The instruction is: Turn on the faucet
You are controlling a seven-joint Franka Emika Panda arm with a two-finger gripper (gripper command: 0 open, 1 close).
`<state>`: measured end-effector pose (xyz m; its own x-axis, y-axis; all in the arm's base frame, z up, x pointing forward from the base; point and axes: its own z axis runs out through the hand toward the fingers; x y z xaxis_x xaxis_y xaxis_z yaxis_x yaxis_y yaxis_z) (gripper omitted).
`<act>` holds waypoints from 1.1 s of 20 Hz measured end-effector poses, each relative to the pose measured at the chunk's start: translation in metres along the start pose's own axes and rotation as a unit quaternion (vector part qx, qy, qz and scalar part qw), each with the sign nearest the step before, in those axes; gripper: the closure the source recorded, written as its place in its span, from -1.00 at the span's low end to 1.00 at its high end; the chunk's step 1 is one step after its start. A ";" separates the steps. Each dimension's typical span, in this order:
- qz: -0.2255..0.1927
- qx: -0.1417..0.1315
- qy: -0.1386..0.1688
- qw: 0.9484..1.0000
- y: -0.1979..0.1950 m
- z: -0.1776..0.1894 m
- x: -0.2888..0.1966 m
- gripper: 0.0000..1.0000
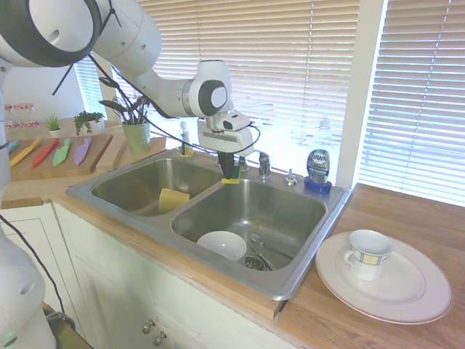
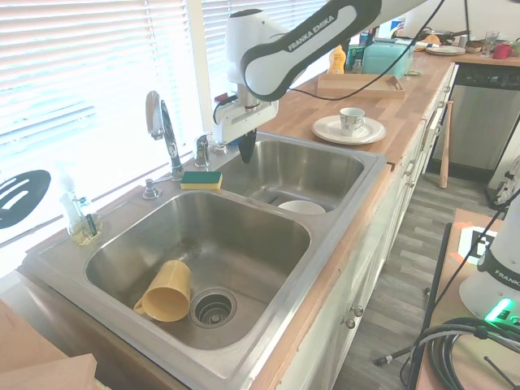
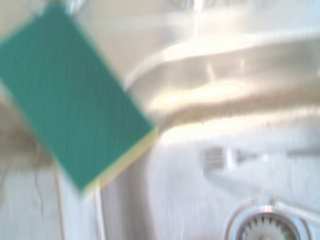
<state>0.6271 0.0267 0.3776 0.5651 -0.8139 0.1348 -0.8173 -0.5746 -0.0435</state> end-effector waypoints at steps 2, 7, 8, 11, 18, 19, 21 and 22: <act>0.008 0.000 0.004 1.000 -0.010 0.000 0.011 1.00; 0.026 0.006 0.013 1.000 -0.023 0.000 0.033 1.00; 0.026 0.008 0.015 1.000 -0.025 0.000 0.035 1.00; 0.031 0.015 0.020 0.999 -0.033 -0.001 0.040 1.00; 0.055 0.099 0.091 0.989 -0.044 -0.003 0.051 1.00; 0.055 0.112 0.098 0.987 -0.044 -0.002 0.051 1.00; 0.056 0.130 0.108 0.984 -0.042 -0.002 0.053 1.00; 0.058 0.136 0.111 0.983 -0.041 -0.004 0.055 1.00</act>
<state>0.6913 0.0063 0.3905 0.4068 -0.8535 0.3257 -0.7971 -0.5058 -0.3298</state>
